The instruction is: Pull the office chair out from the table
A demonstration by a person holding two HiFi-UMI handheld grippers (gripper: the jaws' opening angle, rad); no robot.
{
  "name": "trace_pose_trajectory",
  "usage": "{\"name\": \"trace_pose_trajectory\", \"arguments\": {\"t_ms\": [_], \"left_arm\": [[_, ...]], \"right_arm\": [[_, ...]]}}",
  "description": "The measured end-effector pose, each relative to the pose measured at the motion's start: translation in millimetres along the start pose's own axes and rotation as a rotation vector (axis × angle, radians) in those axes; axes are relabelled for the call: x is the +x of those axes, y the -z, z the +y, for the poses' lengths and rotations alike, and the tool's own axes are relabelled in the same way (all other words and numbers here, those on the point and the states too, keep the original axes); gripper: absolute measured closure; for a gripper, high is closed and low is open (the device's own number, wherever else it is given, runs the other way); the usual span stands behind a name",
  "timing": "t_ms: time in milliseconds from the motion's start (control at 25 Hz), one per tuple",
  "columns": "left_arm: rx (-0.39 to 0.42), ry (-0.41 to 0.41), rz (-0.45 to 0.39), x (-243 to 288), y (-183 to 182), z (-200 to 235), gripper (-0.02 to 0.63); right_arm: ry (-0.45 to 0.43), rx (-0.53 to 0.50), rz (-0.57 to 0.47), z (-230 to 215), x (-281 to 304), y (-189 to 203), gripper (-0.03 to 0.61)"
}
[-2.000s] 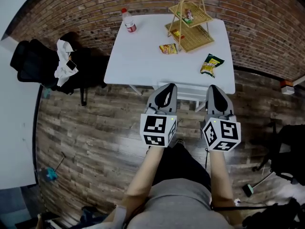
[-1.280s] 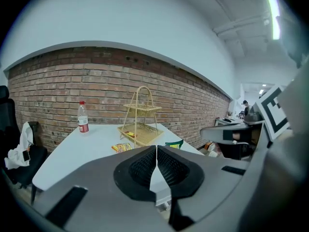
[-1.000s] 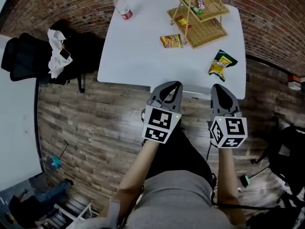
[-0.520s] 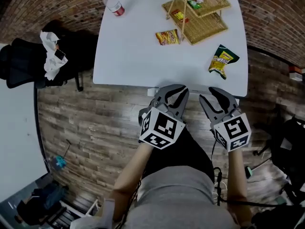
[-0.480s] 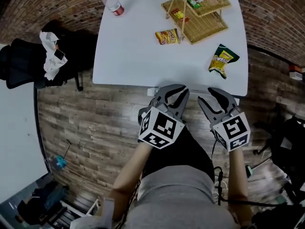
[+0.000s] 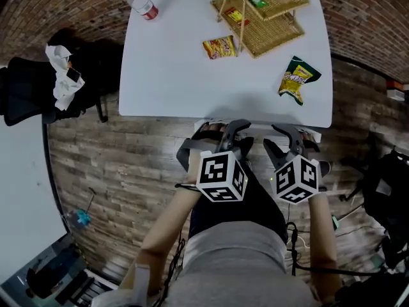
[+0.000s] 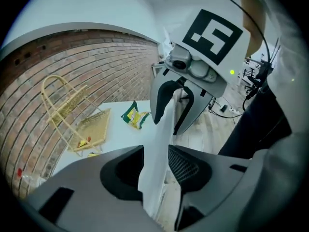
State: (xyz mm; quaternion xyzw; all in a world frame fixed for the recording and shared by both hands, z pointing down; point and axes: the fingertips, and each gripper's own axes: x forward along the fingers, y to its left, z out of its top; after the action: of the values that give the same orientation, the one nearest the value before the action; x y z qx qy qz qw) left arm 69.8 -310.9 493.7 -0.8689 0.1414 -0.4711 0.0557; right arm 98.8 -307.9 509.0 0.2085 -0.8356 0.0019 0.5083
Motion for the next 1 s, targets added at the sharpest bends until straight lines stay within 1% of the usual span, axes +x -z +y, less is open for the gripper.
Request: {"name": "trace_pose_trajectory", "arguments": {"t_ms": [120, 240, 320, 440, 480, 520, 640, 680, 840, 880, 920, 960, 1000], "left_arm": [[0.016, 0.019, 0.029, 9, 3, 0, 0.451], [0.054, 0.039, 0.091, 19, 13, -1, 0.444], [0.097, 0.046, 0.121, 25, 15, -3, 0.443], [0.184, 0.054, 0.171, 34, 19, -5, 0.443], [0.193, 0.064, 0.177, 37, 20, -7, 0.443], [0.183, 0.077, 0.172, 40, 20, -9, 0.443], [0.12, 0.124, 0.149, 48, 18, -13, 0.443], [0.114, 0.135, 0.153, 51, 19, -15, 0.443], [0.155, 0.135, 0.184, 60, 26, -16, 0.445], [0.166, 0.135, 0.195, 62, 29, -17, 0.445], [0.174, 0.137, 0.206, 63, 31, -18, 0.449], [0.179, 0.138, 0.214, 64, 33, -19, 0.465], [0.182, 0.136, 0.218, 65, 35, -19, 0.495]], "right_arm": [[-0.009, -0.082, 0.047, 2, 8, 8, 0.396], [-0.009, -0.157, 0.082, 2, 17, 14, 0.396], [-0.019, -0.172, 0.106, 2, 20, 16, 0.396], [-0.041, -0.184, 0.14, 4, 24, 18, 0.396], [-0.047, -0.194, 0.148, 4, 26, 18, 0.396], [-0.054, -0.203, 0.155, 4, 28, 20, 0.396], [-0.076, -0.225, 0.177, 5, 35, 24, 0.396], [-0.083, -0.235, 0.185, 6, 37, 26, 0.397], [-0.096, -0.281, 0.219, 8, 46, 32, 0.416], [-0.095, -0.292, 0.225, 8, 47, 33, 0.432], [-0.092, -0.302, 0.229, 8, 49, 34, 0.463], [-0.087, -0.309, 0.229, 8, 49, 34, 0.473], [-0.082, -0.313, 0.229, 9, 50, 34, 0.476]]}}
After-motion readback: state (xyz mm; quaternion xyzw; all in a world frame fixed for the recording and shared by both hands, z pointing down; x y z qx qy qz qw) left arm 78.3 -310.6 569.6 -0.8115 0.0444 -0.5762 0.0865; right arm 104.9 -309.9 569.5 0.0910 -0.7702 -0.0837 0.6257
